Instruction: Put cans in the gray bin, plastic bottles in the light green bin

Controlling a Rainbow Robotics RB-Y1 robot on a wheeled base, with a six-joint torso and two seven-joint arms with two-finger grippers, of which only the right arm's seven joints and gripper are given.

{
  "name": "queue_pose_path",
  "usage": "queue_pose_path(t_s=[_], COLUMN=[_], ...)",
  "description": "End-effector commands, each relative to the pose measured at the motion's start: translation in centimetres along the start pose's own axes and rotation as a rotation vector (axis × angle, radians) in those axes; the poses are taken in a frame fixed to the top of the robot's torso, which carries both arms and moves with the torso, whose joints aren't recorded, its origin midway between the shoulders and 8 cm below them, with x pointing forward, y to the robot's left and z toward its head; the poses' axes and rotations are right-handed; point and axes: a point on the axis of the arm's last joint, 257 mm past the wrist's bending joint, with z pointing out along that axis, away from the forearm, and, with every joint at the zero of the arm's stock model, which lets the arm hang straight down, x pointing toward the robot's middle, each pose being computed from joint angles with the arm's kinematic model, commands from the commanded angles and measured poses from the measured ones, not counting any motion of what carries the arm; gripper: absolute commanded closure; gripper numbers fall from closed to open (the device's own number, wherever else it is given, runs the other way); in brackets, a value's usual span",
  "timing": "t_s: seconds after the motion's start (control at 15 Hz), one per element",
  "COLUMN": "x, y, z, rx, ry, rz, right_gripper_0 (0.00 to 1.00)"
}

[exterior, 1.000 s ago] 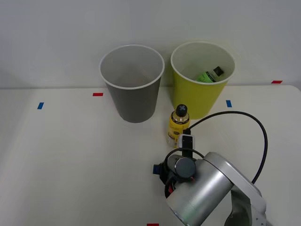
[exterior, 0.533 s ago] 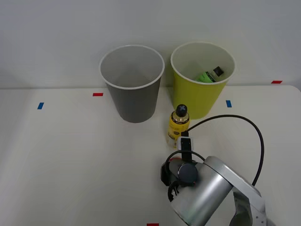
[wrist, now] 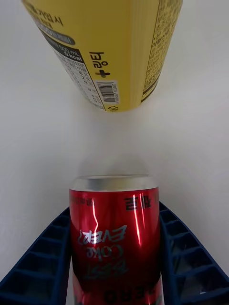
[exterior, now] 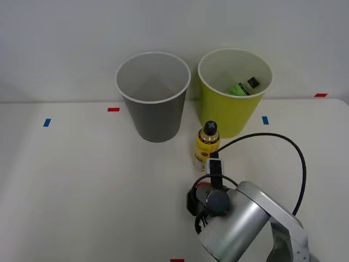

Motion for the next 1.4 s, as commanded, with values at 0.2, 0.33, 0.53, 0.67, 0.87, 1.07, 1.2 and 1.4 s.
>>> queue_pose_path(t_s=[0.2, 0.33, 0.53, 0.67, 0.87, 1.07, 1.2, 1.4], x=[-1.6, -2.2, -3.5, -3.9, -4.3, -4.1, -3.5, -2.2], y=[1.0, 0.7, 0.0, -1.0, -2.9, -5.5, -8.3, -13.2], z=[-2.5, -3.4, -4.9, -6.2, -9.5, -11.7, -11.9, -11.7], rx=[-0.049, -0.06, -0.073, -0.08, -0.105, -0.089, -0.041, 0.073], ry=[-0.064, -0.088, -0.129, -0.153, -0.207, -0.237, -0.242, -0.224], rz=[0.007, 0.009, 0.024, 0.038, 0.068, 0.078, 0.075, 0.077], right_gripper_0=[1.0, 1.0, 1.0, 1.0, 1.0, 1.0, 1.0, 1.0])
